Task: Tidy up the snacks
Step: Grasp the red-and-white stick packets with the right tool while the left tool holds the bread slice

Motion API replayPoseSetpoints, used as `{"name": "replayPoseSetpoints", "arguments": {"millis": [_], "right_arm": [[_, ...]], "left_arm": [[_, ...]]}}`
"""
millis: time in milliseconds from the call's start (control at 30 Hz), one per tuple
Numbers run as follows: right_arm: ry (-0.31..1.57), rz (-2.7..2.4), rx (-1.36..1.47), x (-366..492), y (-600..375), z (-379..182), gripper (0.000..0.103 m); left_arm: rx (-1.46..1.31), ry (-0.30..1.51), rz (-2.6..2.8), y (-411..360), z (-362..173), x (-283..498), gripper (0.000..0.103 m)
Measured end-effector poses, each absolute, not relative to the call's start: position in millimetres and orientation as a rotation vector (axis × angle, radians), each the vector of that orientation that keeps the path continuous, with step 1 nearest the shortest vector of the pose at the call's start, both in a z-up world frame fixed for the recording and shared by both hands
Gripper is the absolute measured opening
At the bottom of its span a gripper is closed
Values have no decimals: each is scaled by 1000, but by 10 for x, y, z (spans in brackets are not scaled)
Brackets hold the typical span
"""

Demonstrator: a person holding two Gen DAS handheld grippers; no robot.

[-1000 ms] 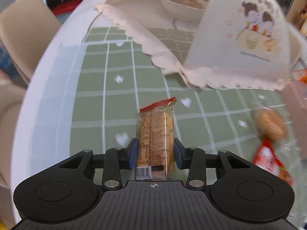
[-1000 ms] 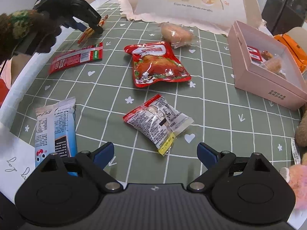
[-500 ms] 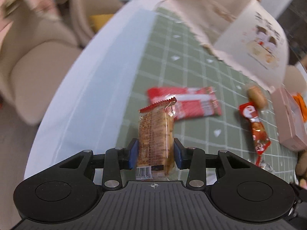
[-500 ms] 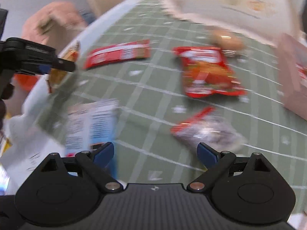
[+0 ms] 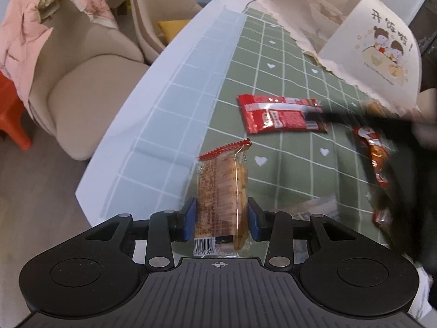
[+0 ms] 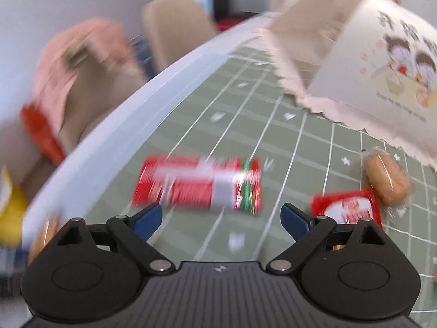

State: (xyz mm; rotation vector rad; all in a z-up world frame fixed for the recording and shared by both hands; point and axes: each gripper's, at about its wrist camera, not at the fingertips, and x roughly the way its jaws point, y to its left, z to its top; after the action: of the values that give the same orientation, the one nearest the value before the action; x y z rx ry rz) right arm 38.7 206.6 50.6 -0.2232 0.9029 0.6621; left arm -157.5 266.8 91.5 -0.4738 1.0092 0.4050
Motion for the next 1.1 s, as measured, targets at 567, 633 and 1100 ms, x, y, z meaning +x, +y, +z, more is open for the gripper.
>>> {"name": "replayPoseSetpoints", "arguments": {"millis": [567, 633, 1100], "right_arm": [[860, 832, -597, 242, 2170, 147, 97], [835, 794, -613, 195, 1996, 146, 99], [1132, 784, -198, 472, 1958, 205, 99]], "left_arm": [[-501, 988, 372, 2736, 981, -1458, 43], [-501, 992, 364, 2737, 986, -1436, 43], [-426, 1002, 364, 2741, 1132, -1340, 43]]}}
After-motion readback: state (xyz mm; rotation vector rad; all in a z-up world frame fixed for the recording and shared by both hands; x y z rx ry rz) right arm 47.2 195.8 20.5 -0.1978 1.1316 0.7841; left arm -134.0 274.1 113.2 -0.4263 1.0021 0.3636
